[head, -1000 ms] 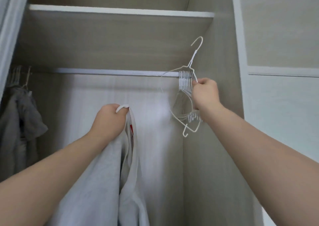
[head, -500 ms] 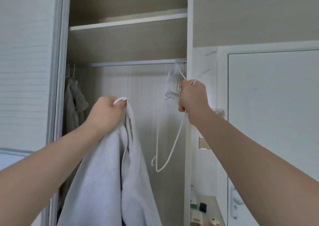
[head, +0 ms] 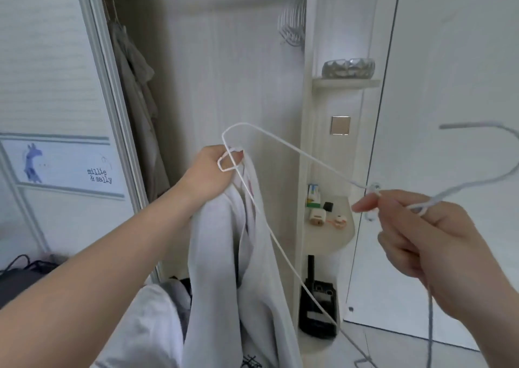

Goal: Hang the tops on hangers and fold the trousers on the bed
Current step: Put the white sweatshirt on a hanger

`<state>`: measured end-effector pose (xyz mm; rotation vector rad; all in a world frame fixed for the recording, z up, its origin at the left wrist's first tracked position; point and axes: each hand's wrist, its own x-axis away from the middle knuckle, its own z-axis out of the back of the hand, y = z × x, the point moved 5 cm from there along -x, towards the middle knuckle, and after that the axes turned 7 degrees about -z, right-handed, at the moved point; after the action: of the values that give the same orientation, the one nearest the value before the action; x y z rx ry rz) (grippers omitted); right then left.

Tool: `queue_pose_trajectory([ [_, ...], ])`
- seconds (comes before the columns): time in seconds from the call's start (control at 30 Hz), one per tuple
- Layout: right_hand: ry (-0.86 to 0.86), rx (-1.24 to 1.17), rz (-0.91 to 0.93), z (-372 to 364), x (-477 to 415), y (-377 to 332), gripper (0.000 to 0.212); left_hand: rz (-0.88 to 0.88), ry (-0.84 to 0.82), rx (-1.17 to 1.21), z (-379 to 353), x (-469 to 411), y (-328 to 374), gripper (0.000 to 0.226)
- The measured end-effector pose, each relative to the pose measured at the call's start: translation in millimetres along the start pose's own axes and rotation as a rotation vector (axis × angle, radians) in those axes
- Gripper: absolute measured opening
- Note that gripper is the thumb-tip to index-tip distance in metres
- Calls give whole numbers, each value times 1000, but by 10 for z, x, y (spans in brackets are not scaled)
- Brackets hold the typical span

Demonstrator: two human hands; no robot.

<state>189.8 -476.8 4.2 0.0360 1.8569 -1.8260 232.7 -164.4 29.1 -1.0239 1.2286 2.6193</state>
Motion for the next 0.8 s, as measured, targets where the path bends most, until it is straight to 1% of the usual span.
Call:
queue_pose_trajectory([
  [0.07, 42, 47, -59, 93, 254, 239, 50, 60, -49, 75, -148, 206, -148, 44],
  [0.1, 65, 71, -92, 136, 377, 353, 52, 96, -64, 88, -210, 298, -213, 45],
  [0.13, 86, 91, -125, 173, 496, 466, 47, 131, -77, 86, -271, 385, -276, 47],
  [0.2, 82, 103, -192, 211, 710, 678, 28, 163, -115, 73, -381, 569, -356, 47],
  [0.23, 77, 122, -227, 229, 796, 784, 26, 161, -151, 72, -446, 667, -364, 47],
  [0.27, 72, 159, -258, 241, 877, 875, 29, 151, -196, 65, -520, 769, -357, 47],
  [0.33, 87, 232, -299, 257, 1005, 974, 31, 103, -272, 44, -652, 964, -309, 41],
  [0.4, 111, 269, -300, 273, 1092, 970, 25, 48, -314, 12, -739, 1113, -276, 33],
  [0.47, 111, 324, -274, 305, 1150, 918, 25, 16, -363, -28, -803, 1205, -280, 29],
  [0.53, 96, 372, -266, 343, 1183, 864, 23, -9, -418, -72, -843, 1276, -283, 32],
  [0.67, 57, 468, -226, 399, 1190, 732, 23, -31, -467, -127, -879, 1364, -259, 42],
  [0.8, 27, 462, -219, 421, 1171, 687, 25, -35, -506, -114, -904, 1403, -202, 32],
])
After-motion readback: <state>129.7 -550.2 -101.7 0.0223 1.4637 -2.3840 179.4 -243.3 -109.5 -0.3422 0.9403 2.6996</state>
